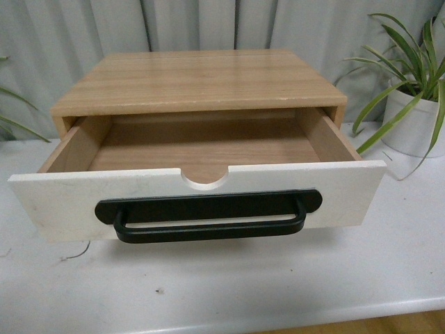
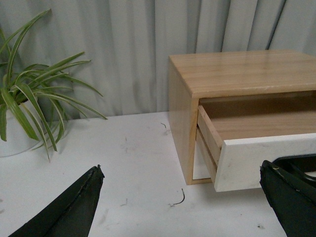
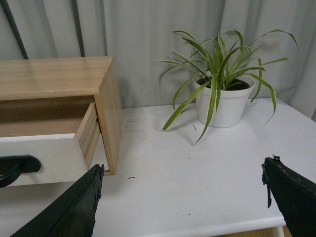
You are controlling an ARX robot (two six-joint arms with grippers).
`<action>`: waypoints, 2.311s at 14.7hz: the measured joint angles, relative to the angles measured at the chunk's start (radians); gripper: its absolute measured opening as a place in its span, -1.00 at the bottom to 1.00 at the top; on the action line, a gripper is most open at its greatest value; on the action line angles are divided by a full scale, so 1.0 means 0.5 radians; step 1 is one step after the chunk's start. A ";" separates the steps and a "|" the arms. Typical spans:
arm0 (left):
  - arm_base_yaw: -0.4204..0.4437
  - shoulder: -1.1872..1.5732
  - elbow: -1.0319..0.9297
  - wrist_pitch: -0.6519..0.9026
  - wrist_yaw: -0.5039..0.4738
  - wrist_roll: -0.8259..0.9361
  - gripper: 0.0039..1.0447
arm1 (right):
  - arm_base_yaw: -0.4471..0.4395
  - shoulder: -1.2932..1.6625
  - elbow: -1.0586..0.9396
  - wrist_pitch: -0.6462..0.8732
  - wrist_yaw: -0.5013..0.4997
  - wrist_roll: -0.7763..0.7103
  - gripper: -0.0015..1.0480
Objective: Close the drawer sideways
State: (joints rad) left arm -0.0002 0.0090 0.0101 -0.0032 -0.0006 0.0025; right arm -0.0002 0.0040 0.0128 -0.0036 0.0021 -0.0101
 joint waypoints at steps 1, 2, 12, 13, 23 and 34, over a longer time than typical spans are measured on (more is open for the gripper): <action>0.000 0.000 0.000 -0.001 0.000 0.000 0.88 | 0.000 0.000 0.000 0.000 0.000 0.000 0.88; 0.000 0.000 0.000 -0.001 0.000 0.000 0.88 | 0.000 0.000 0.000 0.000 0.000 0.000 0.88; 0.000 0.000 0.000 -0.001 0.000 0.000 0.88 | 0.000 0.000 0.000 -0.002 0.001 0.000 0.88; 0.031 0.018 0.025 -0.107 0.090 -0.069 0.88 | 0.130 0.111 0.089 -0.273 0.284 0.138 0.88; -0.430 0.668 0.107 -0.134 0.237 -1.752 0.88 | 1.195 1.508 0.626 -0.298 0.864 -0.584 0.88; -0.524 3.210 0.731 1.518 0.164 -2.450 0.88 | 0.922 3.385 1.402 0.620 0.136 -1.242 0.87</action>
State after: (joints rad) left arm -0.2623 1.6138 0.3756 0.7555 0.0814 -1.2224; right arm 0.4610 1.6966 0.7135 0.3065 0.0700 -0.6312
